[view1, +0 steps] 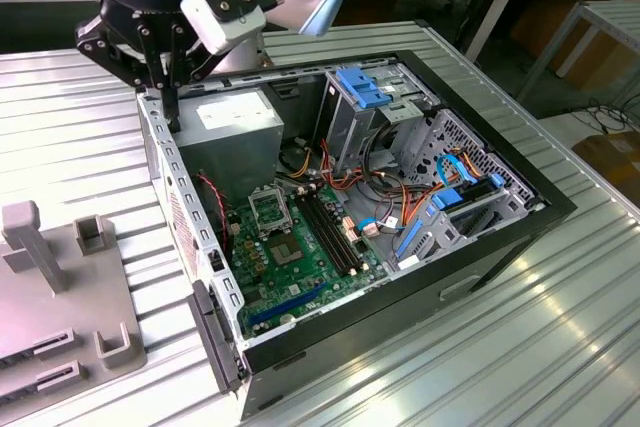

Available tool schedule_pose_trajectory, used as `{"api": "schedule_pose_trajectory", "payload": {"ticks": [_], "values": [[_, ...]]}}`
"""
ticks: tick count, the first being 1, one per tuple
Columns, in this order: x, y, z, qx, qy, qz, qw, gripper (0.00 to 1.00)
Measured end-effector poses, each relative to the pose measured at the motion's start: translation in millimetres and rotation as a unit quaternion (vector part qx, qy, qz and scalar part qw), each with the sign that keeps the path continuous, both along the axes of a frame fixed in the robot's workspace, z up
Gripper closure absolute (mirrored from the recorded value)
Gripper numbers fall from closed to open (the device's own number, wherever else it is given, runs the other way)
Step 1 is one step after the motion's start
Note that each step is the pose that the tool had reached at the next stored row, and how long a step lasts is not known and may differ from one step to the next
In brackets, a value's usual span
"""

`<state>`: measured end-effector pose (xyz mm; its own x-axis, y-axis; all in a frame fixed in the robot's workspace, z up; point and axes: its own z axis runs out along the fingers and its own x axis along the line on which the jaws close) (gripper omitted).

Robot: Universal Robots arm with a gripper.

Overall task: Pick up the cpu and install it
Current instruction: 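Reach for the cpu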

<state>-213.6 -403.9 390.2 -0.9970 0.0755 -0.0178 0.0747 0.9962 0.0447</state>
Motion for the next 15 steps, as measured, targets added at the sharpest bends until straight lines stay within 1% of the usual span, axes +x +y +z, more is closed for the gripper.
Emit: {"api": "schedule_pose_trajectory", "payload": {"ticks": [1,6,9,15], "values": [[-3.3,-1.5,-0.1,0.0000,0.0000,0.000,1.00000,0.89],[-14.5,-4.6,-0.4,0.0000,0.0000,0.000,1.00000,0.89],[-25.6,-7.6,-0.8,0.0000,0.0000,0.000,1.00000,0.89],[-26.2,-7.7,-0.9,0.0000,0.0000,0.000,1.00000,0.89]]}}
